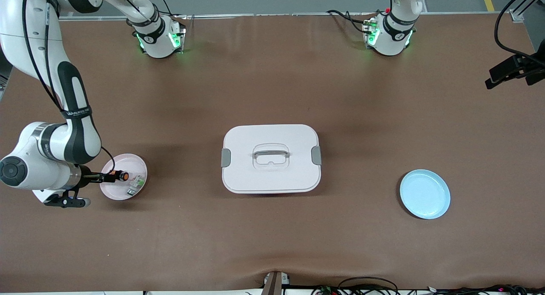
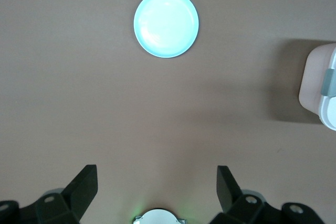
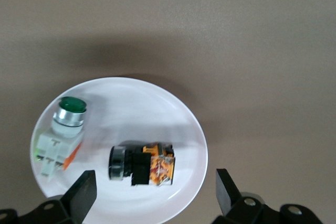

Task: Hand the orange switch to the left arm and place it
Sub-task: 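Lower the right gripper and grasp the orange-and-black switch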

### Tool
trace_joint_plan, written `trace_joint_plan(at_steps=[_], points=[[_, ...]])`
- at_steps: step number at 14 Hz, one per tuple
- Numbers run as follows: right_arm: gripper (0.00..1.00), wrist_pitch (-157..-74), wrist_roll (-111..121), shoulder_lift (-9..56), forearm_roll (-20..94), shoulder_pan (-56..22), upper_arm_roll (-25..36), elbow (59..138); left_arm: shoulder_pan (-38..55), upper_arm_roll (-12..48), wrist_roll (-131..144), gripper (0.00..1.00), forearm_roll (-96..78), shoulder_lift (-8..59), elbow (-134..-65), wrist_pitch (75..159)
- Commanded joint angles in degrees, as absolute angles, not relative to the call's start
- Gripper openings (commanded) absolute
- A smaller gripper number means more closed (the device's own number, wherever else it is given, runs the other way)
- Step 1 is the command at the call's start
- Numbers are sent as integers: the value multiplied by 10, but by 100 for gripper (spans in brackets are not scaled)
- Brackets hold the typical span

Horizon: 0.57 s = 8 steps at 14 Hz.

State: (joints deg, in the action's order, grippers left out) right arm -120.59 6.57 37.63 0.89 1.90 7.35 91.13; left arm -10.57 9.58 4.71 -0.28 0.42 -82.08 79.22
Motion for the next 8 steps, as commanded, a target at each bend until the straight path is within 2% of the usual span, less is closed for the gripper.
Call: trace_joint_plan(at_steps=[1, 8], points=[[100, -1223, 95, 387, 8, 32, 66, 917, -121, 98, 41, 100, 3, 10, -813, 788], [100, -1222, 96, 389, 80, 25, 65, 929, -111, 107, 41, 100, 2, 11, -812, 791]])
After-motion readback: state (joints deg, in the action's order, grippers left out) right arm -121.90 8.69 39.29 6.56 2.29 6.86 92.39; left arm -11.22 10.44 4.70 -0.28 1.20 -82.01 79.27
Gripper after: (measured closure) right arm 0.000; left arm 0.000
